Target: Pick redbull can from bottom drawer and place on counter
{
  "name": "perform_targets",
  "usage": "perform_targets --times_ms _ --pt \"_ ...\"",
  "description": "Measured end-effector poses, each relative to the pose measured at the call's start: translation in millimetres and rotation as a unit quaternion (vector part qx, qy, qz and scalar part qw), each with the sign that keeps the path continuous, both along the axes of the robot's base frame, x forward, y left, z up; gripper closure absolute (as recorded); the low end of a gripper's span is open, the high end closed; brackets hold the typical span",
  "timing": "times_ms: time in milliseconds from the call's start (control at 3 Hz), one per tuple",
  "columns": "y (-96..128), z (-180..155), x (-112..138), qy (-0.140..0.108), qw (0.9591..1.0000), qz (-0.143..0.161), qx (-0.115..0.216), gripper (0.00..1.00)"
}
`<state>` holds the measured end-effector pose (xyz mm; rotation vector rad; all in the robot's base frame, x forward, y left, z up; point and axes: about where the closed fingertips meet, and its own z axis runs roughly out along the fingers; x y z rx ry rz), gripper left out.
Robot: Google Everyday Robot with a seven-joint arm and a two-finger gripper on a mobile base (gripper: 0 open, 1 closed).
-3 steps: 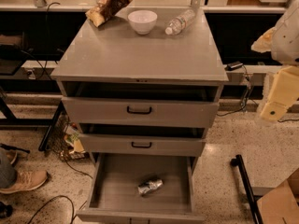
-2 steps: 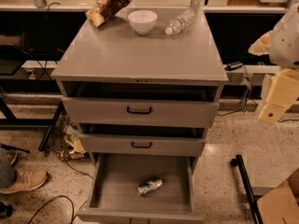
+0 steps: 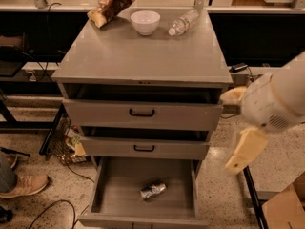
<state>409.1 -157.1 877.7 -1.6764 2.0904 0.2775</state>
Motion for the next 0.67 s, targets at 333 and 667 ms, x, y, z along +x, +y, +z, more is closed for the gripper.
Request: perform_targets --times_ms 333,667 --pt "46.7 -78.7 -12.8 0.036 0.9965 0.015 0.074 0.00" --pt "53.0 -110.7 -27.7 0.059 0.9955 0.013 0.073 0.00"
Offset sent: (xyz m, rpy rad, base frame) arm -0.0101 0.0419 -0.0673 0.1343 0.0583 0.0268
